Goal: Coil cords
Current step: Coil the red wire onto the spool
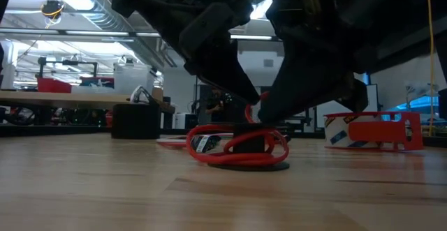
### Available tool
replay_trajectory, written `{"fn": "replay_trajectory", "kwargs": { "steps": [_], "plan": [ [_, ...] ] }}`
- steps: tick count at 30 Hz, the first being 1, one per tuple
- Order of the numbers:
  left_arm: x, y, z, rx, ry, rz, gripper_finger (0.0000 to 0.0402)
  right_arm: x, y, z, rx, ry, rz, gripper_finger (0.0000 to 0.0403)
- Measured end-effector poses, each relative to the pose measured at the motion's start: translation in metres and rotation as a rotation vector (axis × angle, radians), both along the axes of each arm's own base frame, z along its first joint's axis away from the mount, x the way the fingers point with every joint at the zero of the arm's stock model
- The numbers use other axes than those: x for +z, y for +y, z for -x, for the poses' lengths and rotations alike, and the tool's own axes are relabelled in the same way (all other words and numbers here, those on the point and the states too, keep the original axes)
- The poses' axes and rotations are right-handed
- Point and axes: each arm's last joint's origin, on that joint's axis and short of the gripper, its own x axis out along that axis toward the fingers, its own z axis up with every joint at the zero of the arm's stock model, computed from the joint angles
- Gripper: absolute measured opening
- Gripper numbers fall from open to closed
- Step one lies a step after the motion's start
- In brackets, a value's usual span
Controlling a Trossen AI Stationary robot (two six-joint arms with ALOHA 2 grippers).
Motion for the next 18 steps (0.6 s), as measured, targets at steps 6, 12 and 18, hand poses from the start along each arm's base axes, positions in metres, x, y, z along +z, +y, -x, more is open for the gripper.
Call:
{"fn": "replay_trajectory", "kwargs": {
  "steps": [6, 12, 18],
  "plan": [
    [-0.004, 0.002, 0.004, 0.021, 0.051, -0.028, 0.0001, 0.0, -0.001, 0.002, -0.02, 0.017, -0.004, 0.0003],
    [-0.01, 0.001, 0.01, 0.035, 0.139, -0.033, 0.0001, -0.001, -0.001, 0.002, -0.029, 0.017, 0.006, 0.0003],
    [-0.015, -0.005, 0.019, 0.046, 0.225, -0.03, 0.0001, -0.001, -0.002, 0.002, -0.032, 0.018, 0.01, 0.0002]
  ]
}}
